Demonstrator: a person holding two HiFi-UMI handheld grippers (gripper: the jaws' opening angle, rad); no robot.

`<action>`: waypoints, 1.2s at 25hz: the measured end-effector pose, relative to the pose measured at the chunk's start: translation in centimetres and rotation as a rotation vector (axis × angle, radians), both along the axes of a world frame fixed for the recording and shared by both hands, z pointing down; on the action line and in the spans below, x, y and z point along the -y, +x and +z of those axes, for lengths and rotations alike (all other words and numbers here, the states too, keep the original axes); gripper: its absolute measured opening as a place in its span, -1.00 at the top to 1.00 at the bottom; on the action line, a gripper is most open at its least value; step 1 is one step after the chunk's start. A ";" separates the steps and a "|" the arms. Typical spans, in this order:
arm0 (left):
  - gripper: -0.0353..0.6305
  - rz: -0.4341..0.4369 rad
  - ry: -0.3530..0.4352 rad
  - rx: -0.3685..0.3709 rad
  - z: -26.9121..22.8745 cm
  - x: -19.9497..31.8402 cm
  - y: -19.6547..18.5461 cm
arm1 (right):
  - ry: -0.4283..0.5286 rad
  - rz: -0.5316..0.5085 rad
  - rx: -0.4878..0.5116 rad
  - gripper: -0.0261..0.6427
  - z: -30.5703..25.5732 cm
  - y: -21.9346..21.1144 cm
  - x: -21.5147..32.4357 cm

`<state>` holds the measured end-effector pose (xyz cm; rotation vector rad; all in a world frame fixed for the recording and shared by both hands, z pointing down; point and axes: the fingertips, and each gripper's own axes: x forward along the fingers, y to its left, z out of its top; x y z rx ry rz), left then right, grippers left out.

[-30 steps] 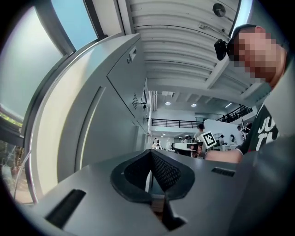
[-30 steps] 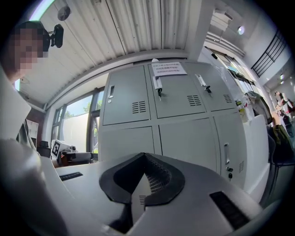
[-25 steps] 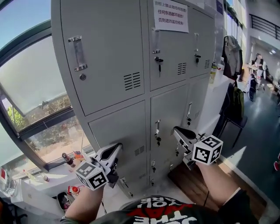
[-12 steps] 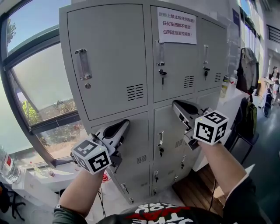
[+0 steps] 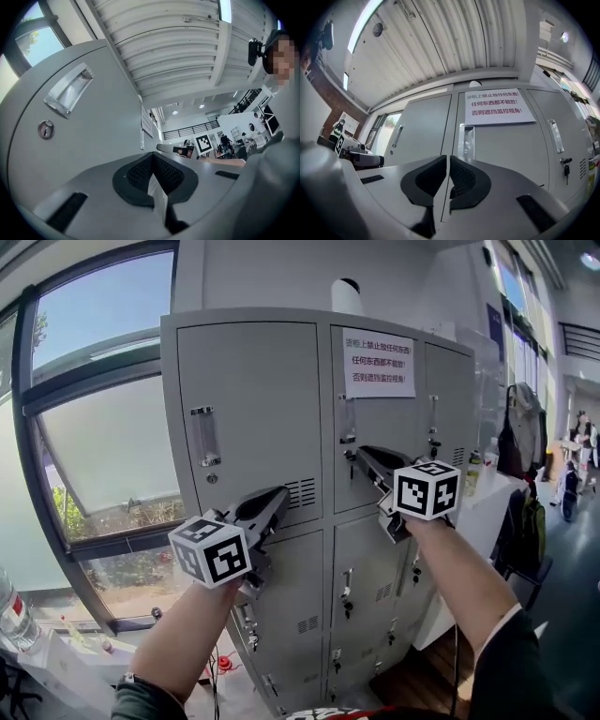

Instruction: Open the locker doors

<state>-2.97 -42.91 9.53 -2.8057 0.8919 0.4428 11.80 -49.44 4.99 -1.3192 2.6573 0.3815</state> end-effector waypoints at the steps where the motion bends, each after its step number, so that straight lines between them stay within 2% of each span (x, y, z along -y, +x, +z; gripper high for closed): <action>1: 0.89 -0.002 0.002 0.000 -0.6 0.2 0.1 | -0.001 0.004 0.001 0.82 -0.5 0.0 0.5; 7: 0.89 -0.009 0.030 0.030 -3.0 0.5 1.1 | 0.013 0.033 -0.011 0.80 -3.0 0.0 3.0; 10: 0.89 -0.004 0.036 0.035 -3.8 0.3 1.5 | 0.010 0.010 -0.023 0.55 -3.8 -0.6 3.6; 12: 0.89 -0.005 0.040 0.040 -4.0 0.2 1.6 | 0.005 0.002 -0.025 0.52 -4.2 -0.9 4.0; 27: 0.89 -0.033 0.054 0.029 -5.1 0.1 -0.1 | -0.015 -0.048 -0.038 0.54 -4.6 -2.5 6.5; 30: 0.89 -0.038 0.055 0.031 -5.0 0.2 -0.4 | -0.043 -0.072 -0.004 0.60 -4.3 -2.3 6.8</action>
